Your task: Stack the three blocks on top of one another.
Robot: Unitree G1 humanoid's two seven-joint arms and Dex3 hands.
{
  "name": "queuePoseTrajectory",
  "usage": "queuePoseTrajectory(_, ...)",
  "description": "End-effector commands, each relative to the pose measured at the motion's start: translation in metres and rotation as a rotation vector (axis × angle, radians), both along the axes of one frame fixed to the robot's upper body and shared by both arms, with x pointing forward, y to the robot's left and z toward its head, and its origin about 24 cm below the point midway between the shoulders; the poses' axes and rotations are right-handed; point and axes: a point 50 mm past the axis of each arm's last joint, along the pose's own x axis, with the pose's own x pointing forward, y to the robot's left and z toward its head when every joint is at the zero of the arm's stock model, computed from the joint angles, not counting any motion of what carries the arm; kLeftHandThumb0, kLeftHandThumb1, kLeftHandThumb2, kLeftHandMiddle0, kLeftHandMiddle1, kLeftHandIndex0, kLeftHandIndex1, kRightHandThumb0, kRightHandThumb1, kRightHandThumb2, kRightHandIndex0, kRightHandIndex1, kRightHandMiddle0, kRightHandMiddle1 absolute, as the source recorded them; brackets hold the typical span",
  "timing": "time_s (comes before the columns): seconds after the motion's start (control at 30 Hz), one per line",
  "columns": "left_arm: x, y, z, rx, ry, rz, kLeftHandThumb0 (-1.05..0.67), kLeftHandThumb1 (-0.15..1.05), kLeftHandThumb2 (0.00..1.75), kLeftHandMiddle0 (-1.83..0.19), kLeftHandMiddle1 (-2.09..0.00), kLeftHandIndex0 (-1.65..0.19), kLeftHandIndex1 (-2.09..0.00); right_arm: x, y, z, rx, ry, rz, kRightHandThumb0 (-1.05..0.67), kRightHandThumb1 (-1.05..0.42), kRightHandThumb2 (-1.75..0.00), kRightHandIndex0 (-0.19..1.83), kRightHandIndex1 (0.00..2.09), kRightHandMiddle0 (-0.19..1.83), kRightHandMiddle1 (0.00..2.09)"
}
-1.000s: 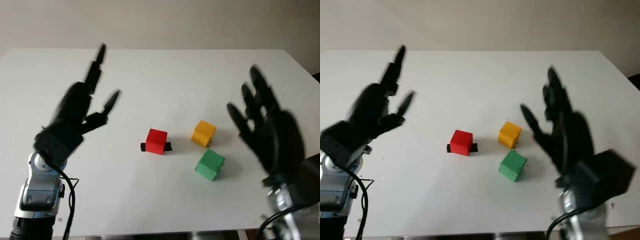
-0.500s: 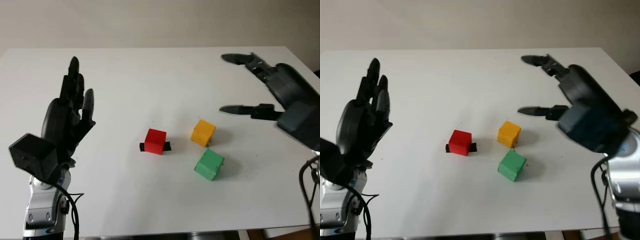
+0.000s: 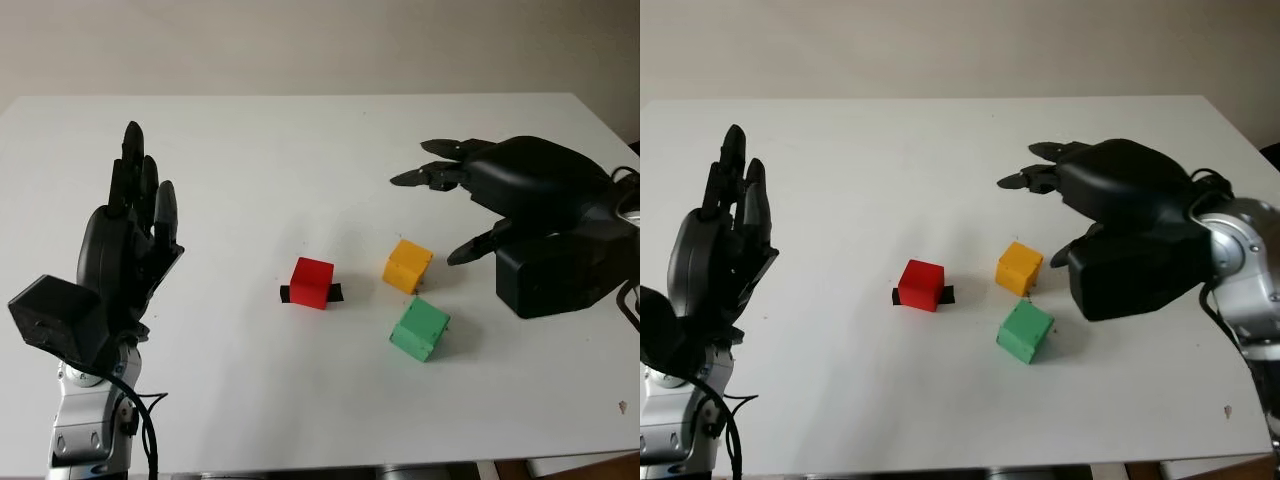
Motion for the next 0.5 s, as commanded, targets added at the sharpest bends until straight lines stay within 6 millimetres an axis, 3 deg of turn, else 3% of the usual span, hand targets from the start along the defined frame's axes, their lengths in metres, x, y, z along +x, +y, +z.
queuePoseTrajectory(0.0,0.000,-0.004,0.001,0.013,-0.008,-0.027,-0.65,1.05,0.63,0.14,-0.05,0.11,-0.05,0.003,0.000,0.002,-0.029,-0.018,0.018,-0.44,-0.77,-0.06,0.12,0.05,0.39,0.11)
queuePoseTrajectory(0.47,0.001,-0.009,0.001,0.033,-0.001,-0.053,-0.66,1.05,0.58,0.19,-0.03,0.19,-0.03,0.011,0.004,-0.021,-0.096,0.023,0.088,-0.45,-0.84,-0.06,0.09,0.04,0.40,0.08)
